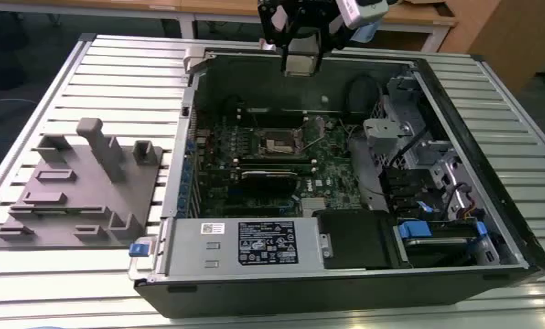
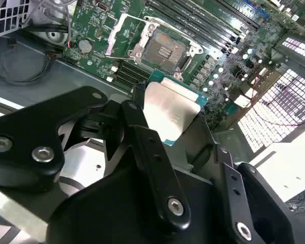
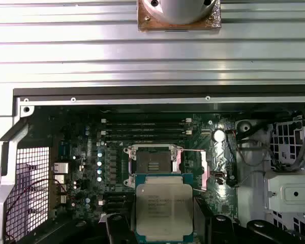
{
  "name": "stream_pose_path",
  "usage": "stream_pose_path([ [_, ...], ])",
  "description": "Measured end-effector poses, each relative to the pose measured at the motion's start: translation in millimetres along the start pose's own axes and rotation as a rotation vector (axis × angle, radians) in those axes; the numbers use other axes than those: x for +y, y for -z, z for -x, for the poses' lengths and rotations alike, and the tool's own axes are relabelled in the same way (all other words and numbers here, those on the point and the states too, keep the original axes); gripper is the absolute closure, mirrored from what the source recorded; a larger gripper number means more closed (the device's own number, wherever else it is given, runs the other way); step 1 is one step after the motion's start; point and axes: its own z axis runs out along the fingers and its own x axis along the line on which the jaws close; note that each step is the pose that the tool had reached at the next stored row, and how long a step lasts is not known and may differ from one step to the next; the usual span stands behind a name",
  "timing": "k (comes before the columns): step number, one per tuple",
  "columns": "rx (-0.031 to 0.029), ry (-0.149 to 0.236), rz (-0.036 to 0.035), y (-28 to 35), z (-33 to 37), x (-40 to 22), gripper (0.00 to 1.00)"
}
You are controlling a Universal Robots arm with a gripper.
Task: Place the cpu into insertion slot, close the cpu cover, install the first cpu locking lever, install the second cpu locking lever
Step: 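Place the cpu into insertion slot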
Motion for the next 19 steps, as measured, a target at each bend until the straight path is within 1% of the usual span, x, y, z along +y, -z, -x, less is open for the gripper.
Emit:
stream_pose_path([
  [5, 0.0, 0.0, -0.0001, -0.2, 0.0, 0.0, 0.46],
  [12, 0.0, 0.0, 0.0, -2.7, 0.0, -0.2, 0.46],
  [19, -0.0001, 0.0, 0.0002, -3.8, 0.1, -0.3, 0.46],
])
